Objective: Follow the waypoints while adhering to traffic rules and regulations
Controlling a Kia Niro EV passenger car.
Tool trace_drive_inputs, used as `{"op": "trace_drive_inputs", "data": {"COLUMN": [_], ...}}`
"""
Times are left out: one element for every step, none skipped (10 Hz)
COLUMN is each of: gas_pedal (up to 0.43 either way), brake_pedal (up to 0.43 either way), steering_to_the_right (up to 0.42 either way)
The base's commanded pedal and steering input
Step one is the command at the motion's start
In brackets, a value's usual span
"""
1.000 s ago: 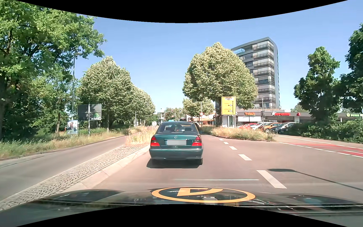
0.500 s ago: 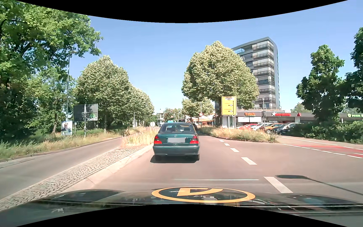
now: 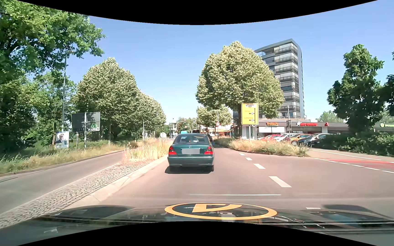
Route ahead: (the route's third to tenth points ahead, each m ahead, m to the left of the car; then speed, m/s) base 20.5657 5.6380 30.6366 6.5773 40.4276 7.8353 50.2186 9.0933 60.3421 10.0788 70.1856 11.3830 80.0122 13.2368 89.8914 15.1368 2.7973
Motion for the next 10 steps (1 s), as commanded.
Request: {"op": "trace_drive_inputs", "data": {"gas_pedal": [0.398,0.398,0.398,0.390,0.358,0.331,0.299,0.240,0.220,0.177], "brake_pedal": [0.000,0.000,0.000,0.000,0.000,0.000,0.000,0.000,0.000,0.000], "steering_to_the_right": [-0.008,-0.013,-0.015,-0.015,-0.015,-0.015,-0.015,-0.015,-0.015,-0.015]}}
